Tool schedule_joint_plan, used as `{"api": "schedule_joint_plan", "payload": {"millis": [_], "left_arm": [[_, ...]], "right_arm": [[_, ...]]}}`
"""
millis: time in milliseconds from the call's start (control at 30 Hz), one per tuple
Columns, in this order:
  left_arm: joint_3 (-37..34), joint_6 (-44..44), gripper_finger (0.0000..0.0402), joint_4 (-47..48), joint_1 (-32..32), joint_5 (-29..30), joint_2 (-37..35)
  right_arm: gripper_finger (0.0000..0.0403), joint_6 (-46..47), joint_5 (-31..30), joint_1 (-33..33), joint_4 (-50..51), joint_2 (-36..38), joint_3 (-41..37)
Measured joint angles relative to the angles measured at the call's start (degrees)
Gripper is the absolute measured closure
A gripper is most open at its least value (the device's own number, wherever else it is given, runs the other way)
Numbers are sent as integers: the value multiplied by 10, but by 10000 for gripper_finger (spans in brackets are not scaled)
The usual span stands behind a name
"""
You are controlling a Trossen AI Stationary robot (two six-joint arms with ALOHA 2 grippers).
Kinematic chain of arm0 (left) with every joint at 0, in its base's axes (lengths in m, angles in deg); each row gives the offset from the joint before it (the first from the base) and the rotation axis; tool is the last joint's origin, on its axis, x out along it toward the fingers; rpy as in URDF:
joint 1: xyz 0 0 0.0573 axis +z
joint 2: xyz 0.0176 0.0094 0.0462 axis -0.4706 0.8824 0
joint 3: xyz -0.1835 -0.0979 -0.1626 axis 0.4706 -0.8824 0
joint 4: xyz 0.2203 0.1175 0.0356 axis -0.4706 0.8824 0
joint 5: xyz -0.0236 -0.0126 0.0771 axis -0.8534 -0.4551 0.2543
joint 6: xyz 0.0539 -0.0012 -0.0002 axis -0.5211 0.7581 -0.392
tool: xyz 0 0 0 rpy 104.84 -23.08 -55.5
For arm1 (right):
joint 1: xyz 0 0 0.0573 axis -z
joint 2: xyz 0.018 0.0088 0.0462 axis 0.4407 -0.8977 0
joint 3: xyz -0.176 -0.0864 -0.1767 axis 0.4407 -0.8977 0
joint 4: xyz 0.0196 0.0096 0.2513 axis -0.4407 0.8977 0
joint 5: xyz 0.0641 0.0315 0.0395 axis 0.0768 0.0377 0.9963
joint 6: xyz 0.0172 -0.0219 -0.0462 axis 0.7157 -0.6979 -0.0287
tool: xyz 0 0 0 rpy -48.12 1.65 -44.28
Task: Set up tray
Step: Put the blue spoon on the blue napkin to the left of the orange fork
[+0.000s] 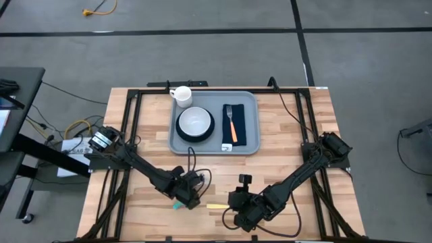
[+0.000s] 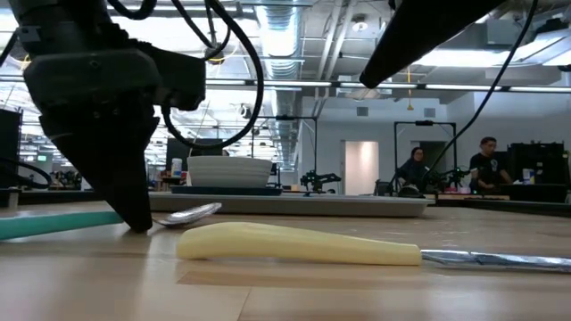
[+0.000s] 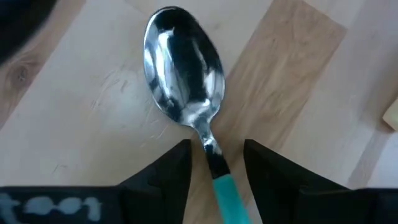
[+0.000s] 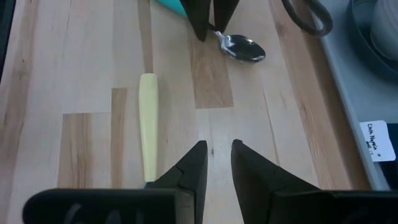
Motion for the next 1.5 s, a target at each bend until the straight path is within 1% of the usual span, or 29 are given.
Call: {"api": "schedule_joint_plan", "payload": {"millis": [133, 300, 367, 467, 567, 667, 733, 900, 967, 1333, 1500], "left_arm": [[8, 0, 258, 14, 0, 2, 3], [24, -26, 259, 26, -1, 7, 7], [34, -36, 265, 39, -1, 11, 8], [41, -55, 284, 44, -5, 22, 8], [47, -93, 309, 43, -10, 35, 10], [48, -147, 333, 27, -12, 71, 13], [48, -167, 348, 19, -10, 95, 12], [48, -185, 387, 15, -11, 122, 12], [48, -187, 397, 15, -12, 123, 11], [49, -187, 397, 15, -12, 95, 10], [49, -183, 385, 15, -16, 92, 9]], "right_arm": [[337, 0, 0, 0, 1, 0, 0], [337, 0, 0, 0, 2, 0, 0], [337, 0, 0, 0, 2, 0, 0], [337, 0, 0, 0, 0, 0, 0], [337, 0, 0, 1, -2, 0, 0], [337, 2, -1, 5, -4, 0, 0], [337, 9, -1, 9, -7, 0, 0], [337, 29, -1, 21, -10, 0, 0], [337, 34, -1, 26, -10, 0, 0], [337, 35, 1, 31, -15, -3, -1], [337, 35, 1, 31, -20, -3, -9]]}}
